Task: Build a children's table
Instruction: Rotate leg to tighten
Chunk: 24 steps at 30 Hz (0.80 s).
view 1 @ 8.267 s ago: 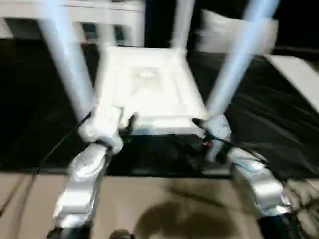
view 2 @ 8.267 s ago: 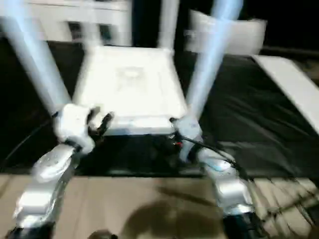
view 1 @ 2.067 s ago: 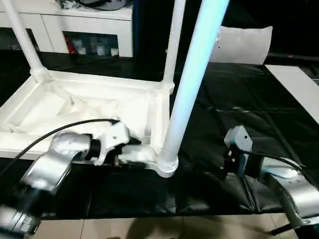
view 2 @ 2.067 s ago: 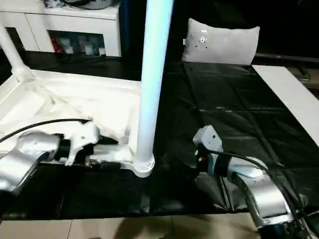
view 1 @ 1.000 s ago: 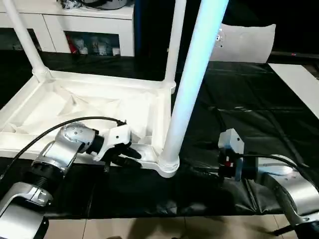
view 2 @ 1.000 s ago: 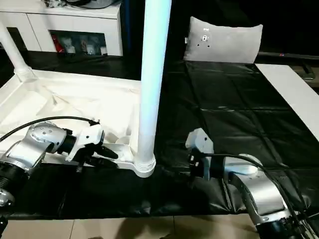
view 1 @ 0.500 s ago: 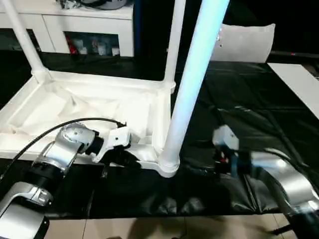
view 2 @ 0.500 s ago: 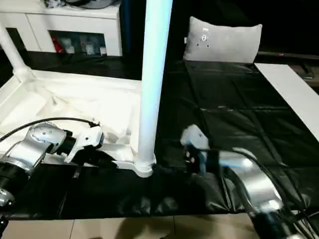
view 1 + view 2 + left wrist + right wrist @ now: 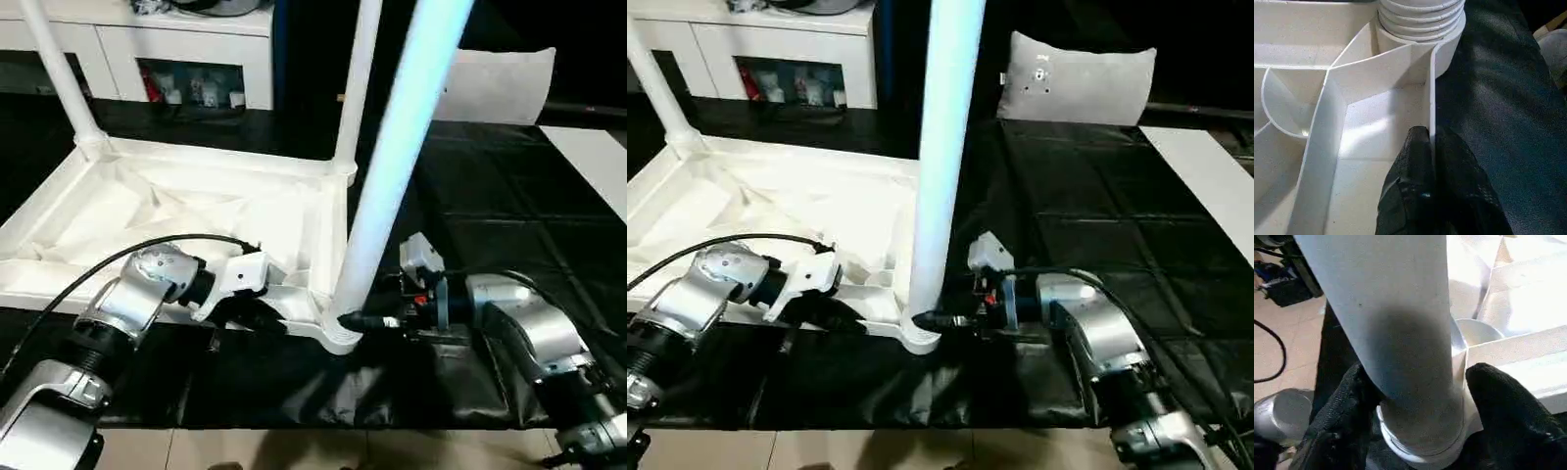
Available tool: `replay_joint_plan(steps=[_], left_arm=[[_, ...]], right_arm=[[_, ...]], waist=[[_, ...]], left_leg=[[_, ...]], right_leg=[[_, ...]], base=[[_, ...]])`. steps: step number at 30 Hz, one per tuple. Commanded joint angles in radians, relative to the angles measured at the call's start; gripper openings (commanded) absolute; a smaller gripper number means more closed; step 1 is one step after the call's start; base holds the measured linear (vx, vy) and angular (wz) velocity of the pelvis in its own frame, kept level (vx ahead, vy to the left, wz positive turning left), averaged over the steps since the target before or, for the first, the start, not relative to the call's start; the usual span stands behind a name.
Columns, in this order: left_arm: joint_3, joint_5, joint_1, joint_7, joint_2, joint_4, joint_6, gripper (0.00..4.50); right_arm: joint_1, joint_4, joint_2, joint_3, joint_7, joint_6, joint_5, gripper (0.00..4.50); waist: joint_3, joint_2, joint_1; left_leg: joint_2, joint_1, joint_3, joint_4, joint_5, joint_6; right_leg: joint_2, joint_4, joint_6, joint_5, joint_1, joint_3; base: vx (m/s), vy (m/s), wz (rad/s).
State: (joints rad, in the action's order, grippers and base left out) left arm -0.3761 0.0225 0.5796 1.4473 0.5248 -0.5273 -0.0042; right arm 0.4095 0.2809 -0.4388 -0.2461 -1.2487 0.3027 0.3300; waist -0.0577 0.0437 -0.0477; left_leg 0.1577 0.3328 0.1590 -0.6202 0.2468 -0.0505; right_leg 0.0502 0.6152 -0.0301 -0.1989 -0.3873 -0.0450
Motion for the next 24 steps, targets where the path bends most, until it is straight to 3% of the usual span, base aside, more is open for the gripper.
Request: replay_joint_plan(steps=[1,2,8,15,17,20,21,24], left_arm=[[-0.014,0.024,-0.006,0.017,-0.030,0.018,-0.006,0.00],[-0.014,0.023,-0.006,0.017,-0.030,0.018,-0.005,0.00],[-0.011,0.020,-0.004,0.015,-0.038,0.016,-0.005,0.00],[0.009,0.022,-0.016,-0.048,-0.073,0.026,0.012,0.00],[0.021,0.023,-0.031,-0.124,-0.107,0.069,0.114,0.00],[0.024,0.039,-0.049,-0.157,-0.140,0.109,0.179,0.00],[0.019,0.028,-0.051,-0.183,-0.155,0.114,0.186,0.00],[0.016,-0.017,-0.043,-0.303,-0.223,0.098,0.226,0.00]], right_arm=[[0.023,0.018,0.001,0.004,-0.004,-0.002,0.009,2.78],[0.024,0.020,0.002,0.004,-0.006,-0.002,0.010,2.53],[0.026,0.026,0.017,0.010,-0.024,0.002,0.016,2.09],[-0.006,-0.011,0.026,0.016,-0.041,0.028,0.046,2.02],[-0.022,-0.029,0.053,0.037,0.030,0.044,0.049,2.01],[-0.012,0.004,0.095,0.045,0.161,0.013,-0.012,2.01],[-0.001,0.029,0.119,0.058,0.225,0.022,-0.027,2.01],[0.037,0.106,0.195,0.094,0.412,0.025,-0.073,1.98]], waist=[[0.061,-0.007,-0.001],[0.061,-0.007,-0.001],[0.060,-0.008,-0.001],[0.059,-0.003,-0.001],[0.057,-0.003,-0.002],[0.055,-0.001,-0.001],[0.053,0.000,0.008],[0.054,-0.001,0.029]], left_leg=[[0.080,0.003,-0.015,0.081,0.028,0.059],[0.080,0.002,-0.015,0.082,0.033,0.057],[0.079,0.002,-0.013,0.083,0.057,0.043],[0.080,0.002,-0.010,0.083,0.061,0.043],[0.083,0.001,-0.008,0.085,0.064,0.038],[0.077,0.003,-0.009,0.087,0.093,0.023],[0.077,0.011,-0.013,0.090,0.090,0.014],[0.072,0.011,-0.016,0.089,0.106,-0.001]], right_leg=[[0.108,-0.053,-0.299,-0.057,0.052,0.055],[0.108,-0.054,-0.297,-0.063,0.052,0.055],[0.107,-0.057,-0.290,-0.091,0.050,0.056],[0.108,-0.060,-0.279,-0.116,0.048,0.056],[0.109,-0.059,-0.279,-0.128,0.045,0.058],[0.109,-0.069,-0.256,-0.214,0.044,0.056],[0.110,-0.070,-0.242,-0.242,0.048,0.055],[0.109,-0.080,-0.214,-0.309,0.046,0.054]], base=[[0.000,0.000,0.00],[0.000,0.000,0.00],[0.000,0.000,0.00],[0.000,0.000,0.00],[0.000,0.000,0.00],[0.000,0.000,0.00],[0.000,0.000,0.00],[0.000,0.000,0.00]])
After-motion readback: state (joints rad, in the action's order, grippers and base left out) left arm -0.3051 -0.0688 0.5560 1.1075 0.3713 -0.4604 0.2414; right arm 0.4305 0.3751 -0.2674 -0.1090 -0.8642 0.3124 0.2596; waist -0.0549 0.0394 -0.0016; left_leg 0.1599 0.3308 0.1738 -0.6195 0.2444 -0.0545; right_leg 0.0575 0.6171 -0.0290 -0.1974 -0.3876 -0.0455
